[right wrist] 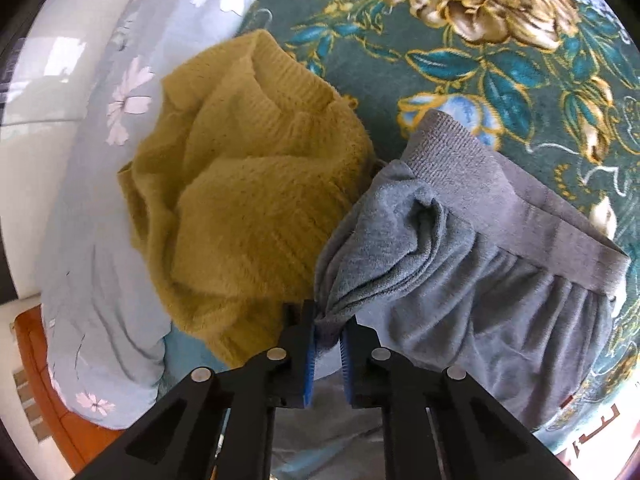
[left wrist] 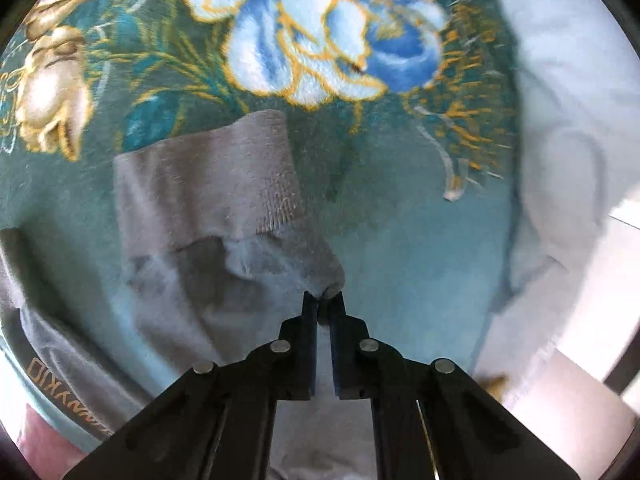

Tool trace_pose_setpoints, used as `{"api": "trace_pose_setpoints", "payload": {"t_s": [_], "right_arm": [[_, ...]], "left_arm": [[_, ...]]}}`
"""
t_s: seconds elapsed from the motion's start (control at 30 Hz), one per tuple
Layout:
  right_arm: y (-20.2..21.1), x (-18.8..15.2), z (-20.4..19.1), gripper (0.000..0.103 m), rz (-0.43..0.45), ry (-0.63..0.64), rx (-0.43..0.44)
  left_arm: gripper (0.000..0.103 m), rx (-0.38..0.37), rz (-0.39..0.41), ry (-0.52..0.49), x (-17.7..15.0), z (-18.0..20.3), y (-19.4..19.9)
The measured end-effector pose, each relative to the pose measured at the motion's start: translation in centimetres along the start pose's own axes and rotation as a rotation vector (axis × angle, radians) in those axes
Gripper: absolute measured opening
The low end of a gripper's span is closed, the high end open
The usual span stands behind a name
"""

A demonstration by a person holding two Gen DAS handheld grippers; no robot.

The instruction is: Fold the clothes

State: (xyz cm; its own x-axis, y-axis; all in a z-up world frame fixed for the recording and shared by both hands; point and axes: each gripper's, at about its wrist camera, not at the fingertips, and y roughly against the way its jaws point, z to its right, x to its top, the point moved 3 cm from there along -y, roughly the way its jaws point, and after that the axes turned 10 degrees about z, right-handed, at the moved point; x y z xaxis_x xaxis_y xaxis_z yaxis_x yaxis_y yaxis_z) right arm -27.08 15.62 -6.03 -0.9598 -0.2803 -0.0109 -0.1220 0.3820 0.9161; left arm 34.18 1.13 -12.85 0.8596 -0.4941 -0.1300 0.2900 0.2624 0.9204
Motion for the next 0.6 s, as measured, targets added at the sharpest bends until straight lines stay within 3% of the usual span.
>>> {"api": "trace_pose_setpoints", "payload": {"t_s": [0.2,0.33,0.6], "right_arm": [[4.5,-2.2,4.1,0.011,0.05,-0.014,0.083],[6.8,-3.9,7.8,0.011,0.06,0.009,0.058],[8.8,-6.6,15.2,0.011,0.045,0.04,-0.088]], "left_arm": [[0.005,-0.129,0.031,-0.121,-1.9,-6.3,7.4],[0.005,-0.101,0.042,-0.165,-3.5,-12.4,9.3],[0.003,0.006,0.044,-0.074,-6.0,-21.8,8.2]]}}
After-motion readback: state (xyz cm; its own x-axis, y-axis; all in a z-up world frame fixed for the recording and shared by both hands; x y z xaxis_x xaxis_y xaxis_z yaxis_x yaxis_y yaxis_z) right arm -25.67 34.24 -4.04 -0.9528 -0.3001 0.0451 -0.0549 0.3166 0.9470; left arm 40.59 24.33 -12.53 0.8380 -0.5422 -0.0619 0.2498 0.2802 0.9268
